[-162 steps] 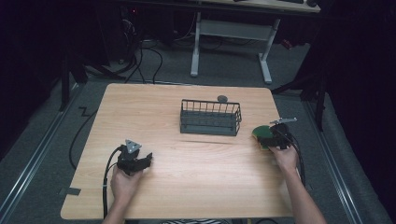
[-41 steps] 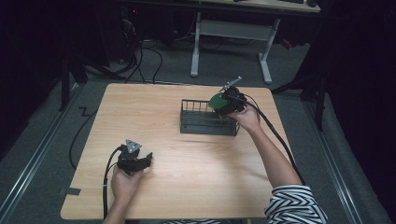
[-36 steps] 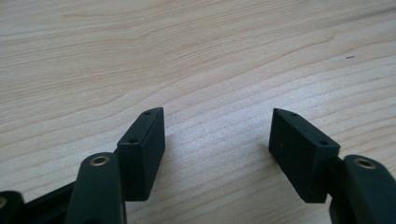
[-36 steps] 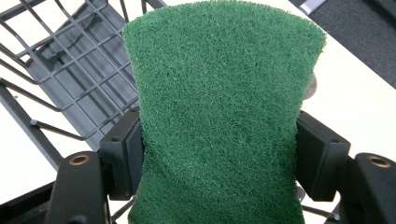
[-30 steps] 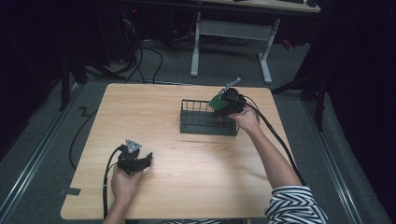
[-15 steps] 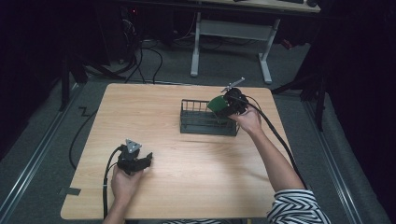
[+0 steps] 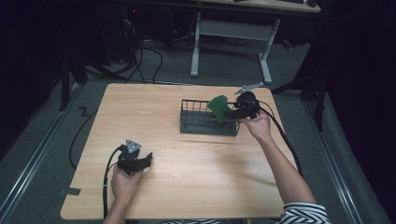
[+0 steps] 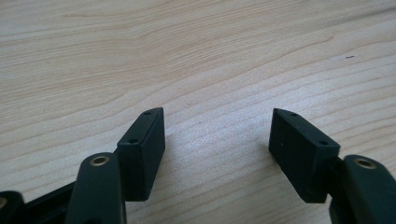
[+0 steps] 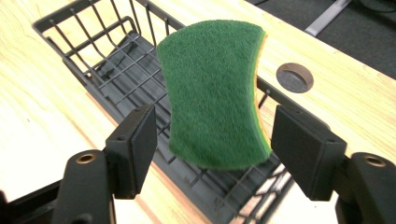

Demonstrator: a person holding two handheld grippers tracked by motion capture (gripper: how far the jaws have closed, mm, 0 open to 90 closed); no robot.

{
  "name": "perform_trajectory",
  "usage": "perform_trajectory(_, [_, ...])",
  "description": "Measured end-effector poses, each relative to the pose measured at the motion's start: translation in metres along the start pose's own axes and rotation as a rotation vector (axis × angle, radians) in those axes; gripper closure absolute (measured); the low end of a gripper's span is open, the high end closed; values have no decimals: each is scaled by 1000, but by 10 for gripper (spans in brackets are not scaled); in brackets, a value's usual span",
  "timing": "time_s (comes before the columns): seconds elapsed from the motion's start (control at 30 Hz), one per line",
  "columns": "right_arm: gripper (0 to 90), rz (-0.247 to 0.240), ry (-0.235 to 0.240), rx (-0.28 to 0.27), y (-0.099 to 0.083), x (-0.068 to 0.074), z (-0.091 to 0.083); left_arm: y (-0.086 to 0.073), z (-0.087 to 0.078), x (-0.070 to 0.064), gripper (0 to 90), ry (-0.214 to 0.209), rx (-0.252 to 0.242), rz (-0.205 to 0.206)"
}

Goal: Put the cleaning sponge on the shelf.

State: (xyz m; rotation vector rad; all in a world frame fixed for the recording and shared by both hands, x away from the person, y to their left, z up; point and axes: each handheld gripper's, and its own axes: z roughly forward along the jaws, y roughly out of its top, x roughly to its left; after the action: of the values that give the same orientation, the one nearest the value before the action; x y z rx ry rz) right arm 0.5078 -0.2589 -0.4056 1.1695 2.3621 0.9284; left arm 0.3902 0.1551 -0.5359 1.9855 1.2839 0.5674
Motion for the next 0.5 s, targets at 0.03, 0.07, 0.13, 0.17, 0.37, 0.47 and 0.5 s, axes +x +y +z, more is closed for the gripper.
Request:
perform_trajectory(0.03, [328,-4,-10,-3,-3,1,-3,0,0,0,367,0,0,0])
perform_trajectory(0.07, [328,-4,-10,-3,-3,1,-3,0,0,0,367,0,0,0])
perform_trajectory(0.13, [333,6,-25,-5,-7,2,-9,0,0,0,367,0,0,0])
perform_trajectory(0.17, [336,14,-33,-10,-10,2,-13,0,0,0,366,0,0,0])
perform_trajectory(0.37, [351,72,-75,-53,-29,-3,-42,0,0,0,366,-1,0,0])
perform_trajectory(0.47, [352,87,-86,-66,-34,-5,-50,0,0,0,366,-1,0,0])
perform_trajectory(0.5, [354,109,-87,-78,-40,-9,-57,0,0,0,366,-1,0,0])
